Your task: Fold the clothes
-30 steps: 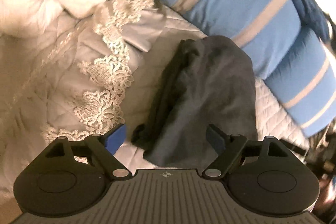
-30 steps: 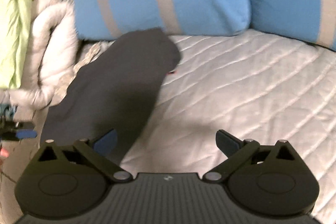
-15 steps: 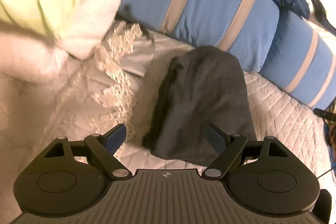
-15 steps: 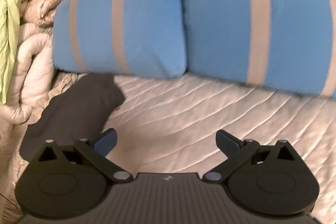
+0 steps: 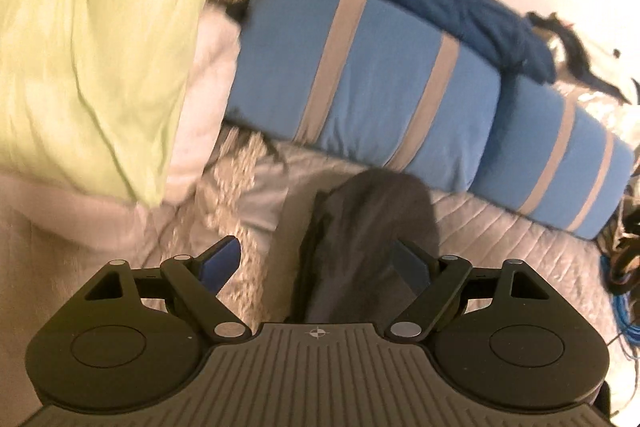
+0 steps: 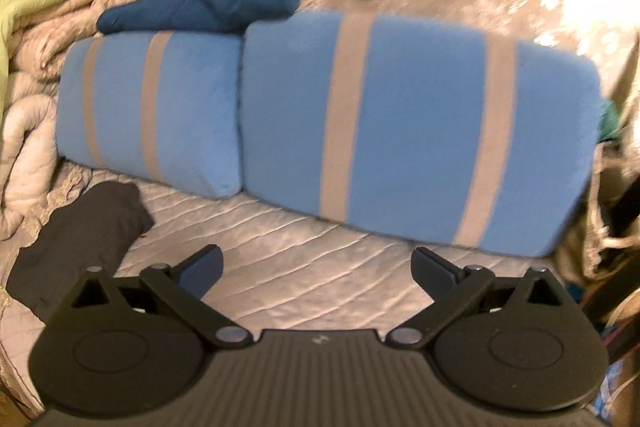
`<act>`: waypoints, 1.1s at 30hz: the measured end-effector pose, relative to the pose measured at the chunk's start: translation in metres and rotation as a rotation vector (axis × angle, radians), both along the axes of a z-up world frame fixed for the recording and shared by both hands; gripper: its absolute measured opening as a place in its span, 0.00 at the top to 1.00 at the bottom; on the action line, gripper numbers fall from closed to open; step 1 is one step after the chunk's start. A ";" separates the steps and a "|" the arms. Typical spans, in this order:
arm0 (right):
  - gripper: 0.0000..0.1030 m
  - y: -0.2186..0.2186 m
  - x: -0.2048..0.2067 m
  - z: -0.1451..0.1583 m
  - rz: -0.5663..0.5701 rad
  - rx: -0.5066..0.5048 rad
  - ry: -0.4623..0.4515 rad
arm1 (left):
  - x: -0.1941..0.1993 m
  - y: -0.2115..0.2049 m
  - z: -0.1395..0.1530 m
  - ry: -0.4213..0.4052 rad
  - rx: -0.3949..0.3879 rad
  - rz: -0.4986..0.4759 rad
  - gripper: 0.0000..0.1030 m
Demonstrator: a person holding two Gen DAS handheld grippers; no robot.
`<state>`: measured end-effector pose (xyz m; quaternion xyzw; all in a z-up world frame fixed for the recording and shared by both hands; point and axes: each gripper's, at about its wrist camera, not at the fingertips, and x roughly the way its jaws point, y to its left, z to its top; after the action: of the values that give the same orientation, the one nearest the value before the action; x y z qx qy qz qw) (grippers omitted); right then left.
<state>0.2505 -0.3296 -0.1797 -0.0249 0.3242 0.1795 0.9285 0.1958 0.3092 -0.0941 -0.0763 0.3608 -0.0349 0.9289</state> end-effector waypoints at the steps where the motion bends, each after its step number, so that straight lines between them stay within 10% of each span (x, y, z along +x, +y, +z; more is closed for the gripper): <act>1: 0.00 -0.012 -0.002 0.009 -0.011 0.008 -0.006 | -0.002 -0.001 0.008 -0.011 0.008 -0.006 0.19; 16: 0.00 -0.168 -0.093 0.119 -0.136 0.056 -0.119 | -0.056 -0.027 0.089 -0.163 0.133 -0.060 0.19; 33: 0.00 -0.260 -0.248 0.120 -0.111 0.049 -0.245 | -0.153 -0.034 0.085 -0.312 0.222 -0.102 0.19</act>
<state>0.0022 -0.5892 -0.0600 -0.0062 0.2046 0.1311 0.9700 0.0431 0.2750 -0.0088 0.0513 0.2173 -0.0534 0.9733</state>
